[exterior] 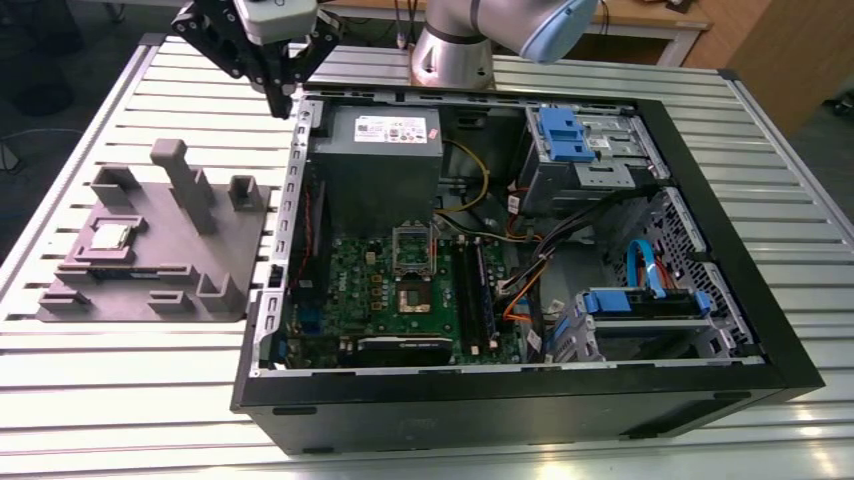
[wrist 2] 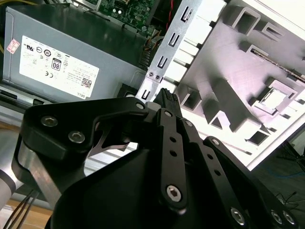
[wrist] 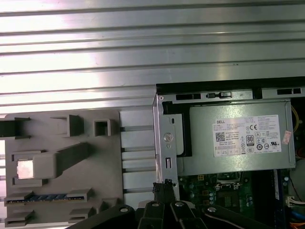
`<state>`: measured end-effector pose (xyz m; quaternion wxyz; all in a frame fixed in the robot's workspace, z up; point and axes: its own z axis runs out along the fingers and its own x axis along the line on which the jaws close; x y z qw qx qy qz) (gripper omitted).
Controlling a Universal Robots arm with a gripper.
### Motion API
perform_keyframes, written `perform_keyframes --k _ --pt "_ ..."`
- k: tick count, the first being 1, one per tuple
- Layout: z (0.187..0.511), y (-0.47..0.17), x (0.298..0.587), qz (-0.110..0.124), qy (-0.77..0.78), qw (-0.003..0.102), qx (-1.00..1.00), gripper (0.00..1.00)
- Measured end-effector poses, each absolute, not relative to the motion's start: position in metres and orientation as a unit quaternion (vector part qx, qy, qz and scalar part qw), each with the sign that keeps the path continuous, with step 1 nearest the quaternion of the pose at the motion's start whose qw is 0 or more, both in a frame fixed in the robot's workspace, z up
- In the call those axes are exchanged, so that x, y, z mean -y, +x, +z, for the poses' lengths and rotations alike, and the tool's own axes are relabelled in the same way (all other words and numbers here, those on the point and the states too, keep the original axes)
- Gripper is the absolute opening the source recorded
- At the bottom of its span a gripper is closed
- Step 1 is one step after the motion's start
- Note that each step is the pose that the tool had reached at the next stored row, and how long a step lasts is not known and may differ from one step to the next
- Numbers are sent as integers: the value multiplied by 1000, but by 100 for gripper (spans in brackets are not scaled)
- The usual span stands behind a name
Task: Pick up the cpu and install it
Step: 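Reach for the cpu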
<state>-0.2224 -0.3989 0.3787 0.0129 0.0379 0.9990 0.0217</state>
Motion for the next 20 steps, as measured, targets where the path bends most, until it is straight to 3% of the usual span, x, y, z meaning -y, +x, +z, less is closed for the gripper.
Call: perform_keyframes --k 20 --pt "378 -226 399 22 38 13 -999 10"
